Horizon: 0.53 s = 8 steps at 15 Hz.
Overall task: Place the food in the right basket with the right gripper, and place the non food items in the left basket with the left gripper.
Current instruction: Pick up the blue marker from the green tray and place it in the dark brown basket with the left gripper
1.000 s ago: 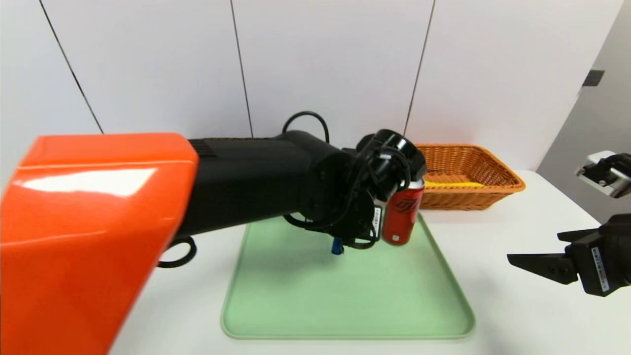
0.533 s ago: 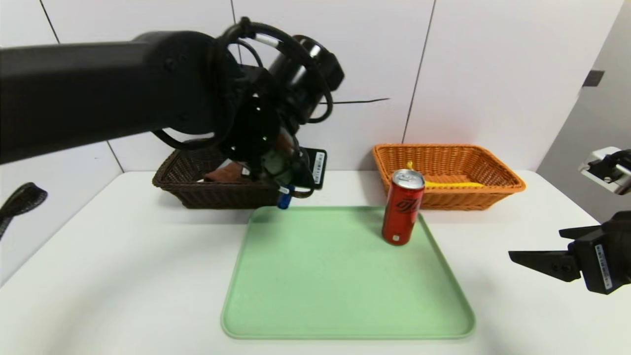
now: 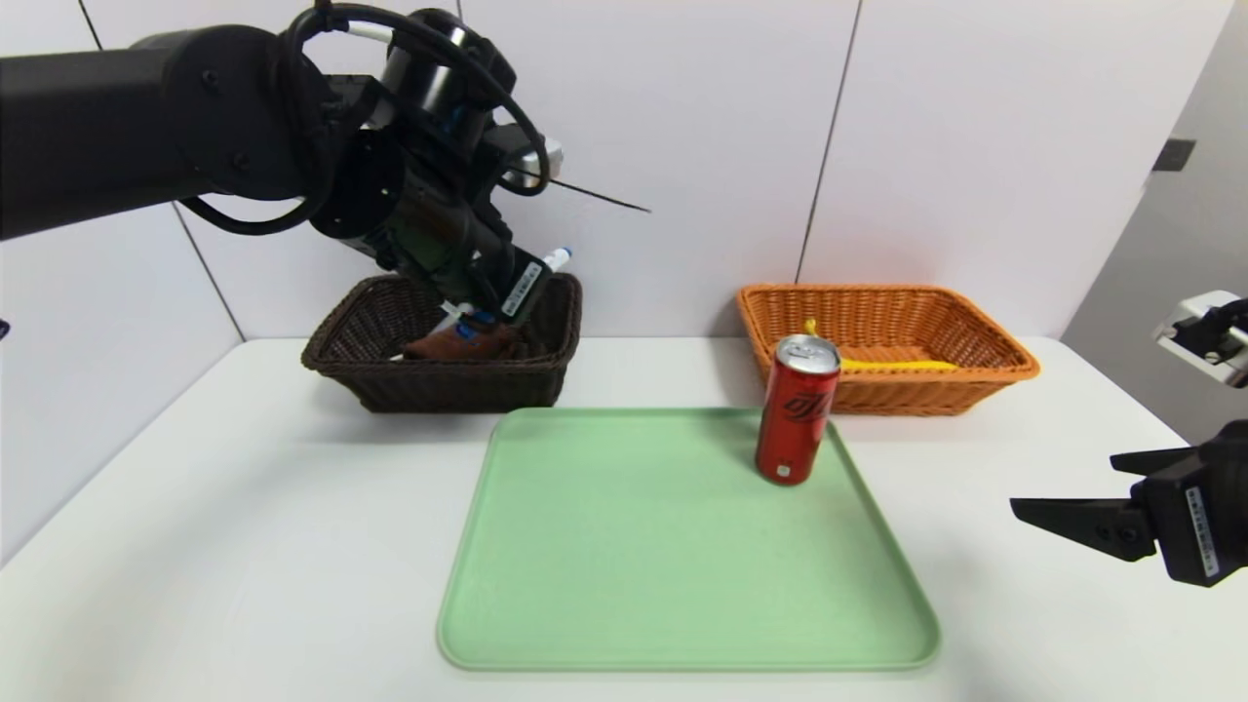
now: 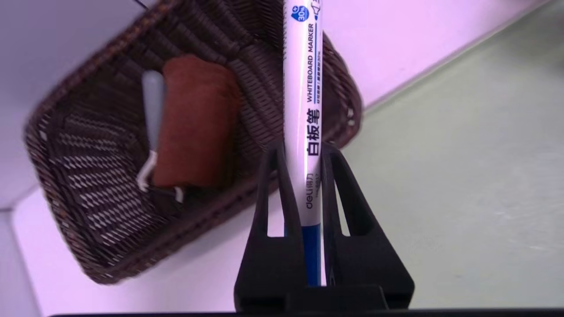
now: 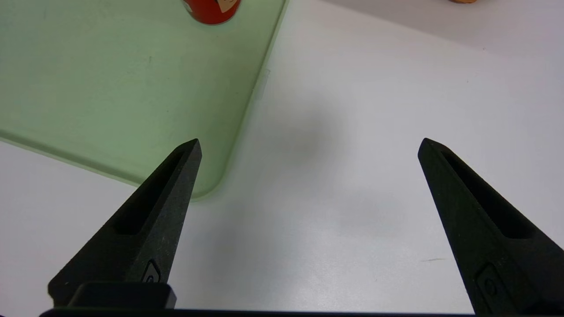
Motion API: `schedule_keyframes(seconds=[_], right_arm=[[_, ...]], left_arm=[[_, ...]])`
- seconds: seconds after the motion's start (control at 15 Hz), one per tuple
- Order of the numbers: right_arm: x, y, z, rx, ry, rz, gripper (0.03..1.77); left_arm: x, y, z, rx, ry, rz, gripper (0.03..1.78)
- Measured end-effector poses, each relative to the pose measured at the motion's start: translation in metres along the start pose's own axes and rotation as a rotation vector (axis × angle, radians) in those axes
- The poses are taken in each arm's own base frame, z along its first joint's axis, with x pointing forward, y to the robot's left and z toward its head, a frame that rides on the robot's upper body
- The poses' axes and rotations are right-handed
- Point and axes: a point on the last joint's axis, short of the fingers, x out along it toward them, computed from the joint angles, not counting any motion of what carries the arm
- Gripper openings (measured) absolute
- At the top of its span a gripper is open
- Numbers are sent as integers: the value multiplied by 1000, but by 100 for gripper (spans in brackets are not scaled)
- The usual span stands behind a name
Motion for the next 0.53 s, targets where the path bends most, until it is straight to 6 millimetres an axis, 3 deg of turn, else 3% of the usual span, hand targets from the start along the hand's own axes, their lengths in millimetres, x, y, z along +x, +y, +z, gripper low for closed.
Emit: schedule_keyframes(seconds=[0.27,0.53], right_arm=[[0,0,-1,1,2,0,170],[-1,0,-2,1,2,0,171]], left_arm=[[31,26,-4,172,-12,70,17],[68,41,-13,238,3,113,17]])
